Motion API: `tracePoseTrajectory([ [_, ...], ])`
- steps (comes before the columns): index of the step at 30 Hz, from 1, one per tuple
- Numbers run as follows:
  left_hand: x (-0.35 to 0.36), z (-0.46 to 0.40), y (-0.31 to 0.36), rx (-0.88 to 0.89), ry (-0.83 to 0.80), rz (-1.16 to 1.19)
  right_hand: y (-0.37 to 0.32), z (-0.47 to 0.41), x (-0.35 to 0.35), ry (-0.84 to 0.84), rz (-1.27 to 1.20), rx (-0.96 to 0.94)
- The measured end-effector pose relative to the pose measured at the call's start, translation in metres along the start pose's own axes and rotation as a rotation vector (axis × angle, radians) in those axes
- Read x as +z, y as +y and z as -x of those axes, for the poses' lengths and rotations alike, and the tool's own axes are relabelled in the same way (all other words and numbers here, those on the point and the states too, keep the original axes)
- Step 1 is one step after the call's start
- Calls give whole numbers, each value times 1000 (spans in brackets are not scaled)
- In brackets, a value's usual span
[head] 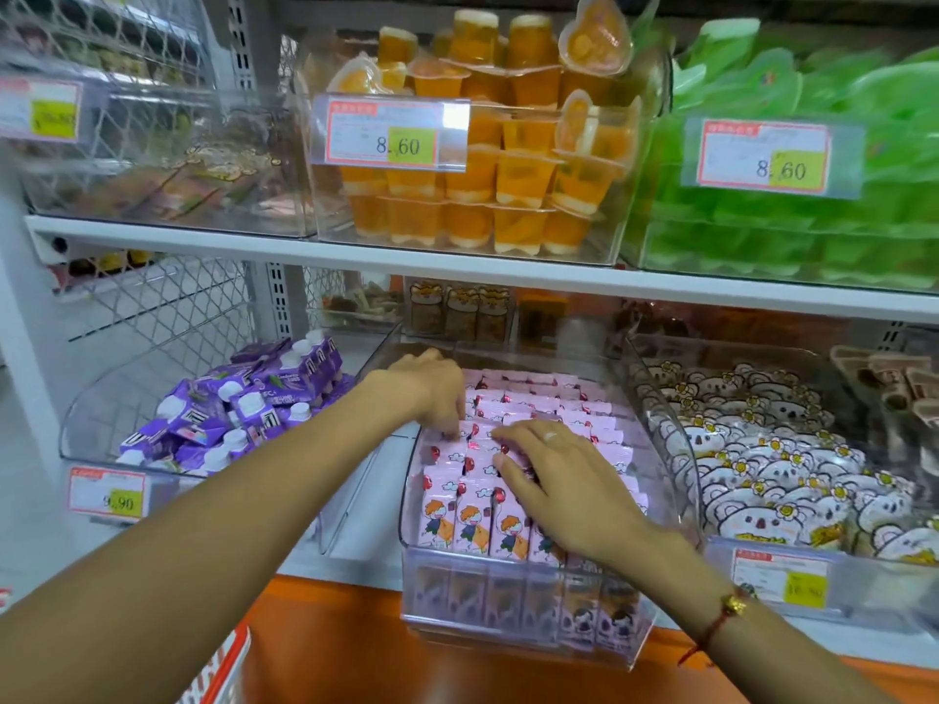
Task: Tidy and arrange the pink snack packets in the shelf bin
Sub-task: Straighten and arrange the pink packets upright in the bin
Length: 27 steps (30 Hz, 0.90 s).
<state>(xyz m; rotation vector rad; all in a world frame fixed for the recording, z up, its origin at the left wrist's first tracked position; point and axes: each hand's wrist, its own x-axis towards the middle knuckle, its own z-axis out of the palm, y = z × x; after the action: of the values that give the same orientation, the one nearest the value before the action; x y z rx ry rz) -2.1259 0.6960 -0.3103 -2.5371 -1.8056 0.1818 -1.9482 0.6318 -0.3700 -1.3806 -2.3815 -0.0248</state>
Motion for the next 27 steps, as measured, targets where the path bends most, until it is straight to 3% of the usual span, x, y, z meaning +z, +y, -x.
tracePoseTrajectory([
  [5,2,8,-3,24,218,137,2,0,0,-10,-10,4],
  [13,12,46,-2,-75,759,1129,1,0,-2,-39,-34,14],
  [19,12,81,17,-48,1133,1340,-5,0,-10,21,-134,39],
  [22,8,94,23,-11,1163,1380,-21,0,-24,168,-467,66],
  [24,9,100,28,44,1129,1410,-38,1,-34,143,-741,38],
  [27,15,104,31,84,1040,1455,-52,1,-37,184,-812,-31],
])
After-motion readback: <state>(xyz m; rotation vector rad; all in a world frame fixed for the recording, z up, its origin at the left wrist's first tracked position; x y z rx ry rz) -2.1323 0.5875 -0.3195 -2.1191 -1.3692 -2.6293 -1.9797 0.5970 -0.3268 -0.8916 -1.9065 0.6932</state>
